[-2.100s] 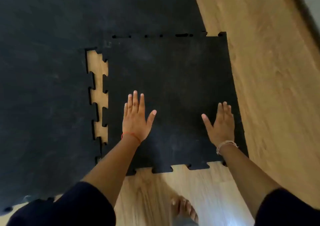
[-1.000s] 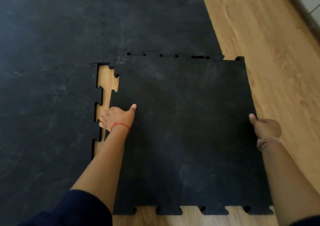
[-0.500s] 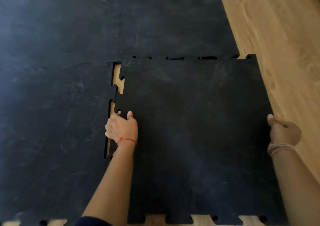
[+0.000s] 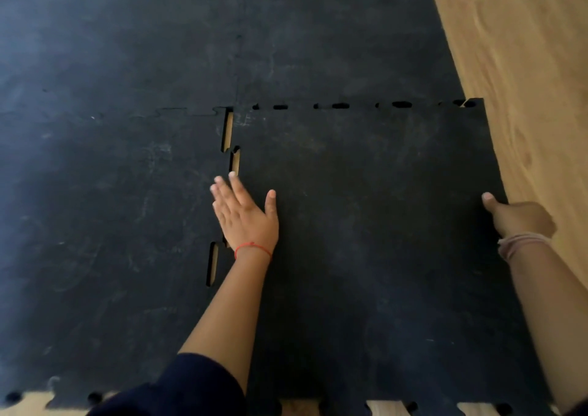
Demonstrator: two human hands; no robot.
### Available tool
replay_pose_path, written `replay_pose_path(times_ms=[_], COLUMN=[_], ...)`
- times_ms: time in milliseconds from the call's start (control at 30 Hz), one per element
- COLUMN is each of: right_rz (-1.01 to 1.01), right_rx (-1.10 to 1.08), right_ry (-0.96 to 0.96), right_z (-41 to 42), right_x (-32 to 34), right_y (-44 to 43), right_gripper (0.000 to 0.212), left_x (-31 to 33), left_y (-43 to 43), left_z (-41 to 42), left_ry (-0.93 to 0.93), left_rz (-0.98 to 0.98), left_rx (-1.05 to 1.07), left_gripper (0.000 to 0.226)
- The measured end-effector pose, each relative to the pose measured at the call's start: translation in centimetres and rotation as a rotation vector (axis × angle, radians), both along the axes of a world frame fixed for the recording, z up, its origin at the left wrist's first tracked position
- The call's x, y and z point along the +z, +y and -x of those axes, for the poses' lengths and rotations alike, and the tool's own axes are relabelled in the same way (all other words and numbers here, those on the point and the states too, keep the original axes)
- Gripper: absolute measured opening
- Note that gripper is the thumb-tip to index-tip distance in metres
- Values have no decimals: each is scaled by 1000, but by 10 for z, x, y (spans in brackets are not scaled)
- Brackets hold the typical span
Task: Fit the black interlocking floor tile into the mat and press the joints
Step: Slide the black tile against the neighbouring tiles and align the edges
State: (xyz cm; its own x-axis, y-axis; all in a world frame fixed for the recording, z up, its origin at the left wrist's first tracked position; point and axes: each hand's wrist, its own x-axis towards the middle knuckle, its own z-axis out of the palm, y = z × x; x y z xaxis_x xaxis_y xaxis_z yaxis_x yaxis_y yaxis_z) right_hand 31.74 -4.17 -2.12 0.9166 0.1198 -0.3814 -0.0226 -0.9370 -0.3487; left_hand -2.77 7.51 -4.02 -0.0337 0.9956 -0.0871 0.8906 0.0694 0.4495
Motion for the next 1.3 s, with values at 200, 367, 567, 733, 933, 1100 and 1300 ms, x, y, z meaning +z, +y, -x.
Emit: replay_pose_path(times_ms=[200, 367, 567, 733, 933, 1100, 1300], right_rz=[-83, -46, -263, -212, -367, -354, -420], right_rx=[-70, 9, -173, -58, -141, -269, -339], right_ry=[-39, -30, -52, -97, -88, -82, -37], right_z=[0, 8, 12, 27, 14, 5, -12], right_x=[-4, -2, -11, -22, -35, -42, -45], right_y=[-5, -5, -6, 7, -11, -11, 3], right_gripper=[59, 52, 40, 50, 36, 32, 43], left_x=[8, 24, 37, 25, 20, 17, 21], left_y=[37, 63, 75, 47, 43, 46, 51], left_z=[-2, -2, 27, 45, 44, 35, 30], left_ry=[-50, -65, -298, -86, -86, -120, -187], left_rz=[136, 275, 288, 200, 99, 73, -45], left_rx=[105, 341, 295, 258, 87, 34, 77], left_gripper=[69, 71, 45, 44, 41, 35, 29])
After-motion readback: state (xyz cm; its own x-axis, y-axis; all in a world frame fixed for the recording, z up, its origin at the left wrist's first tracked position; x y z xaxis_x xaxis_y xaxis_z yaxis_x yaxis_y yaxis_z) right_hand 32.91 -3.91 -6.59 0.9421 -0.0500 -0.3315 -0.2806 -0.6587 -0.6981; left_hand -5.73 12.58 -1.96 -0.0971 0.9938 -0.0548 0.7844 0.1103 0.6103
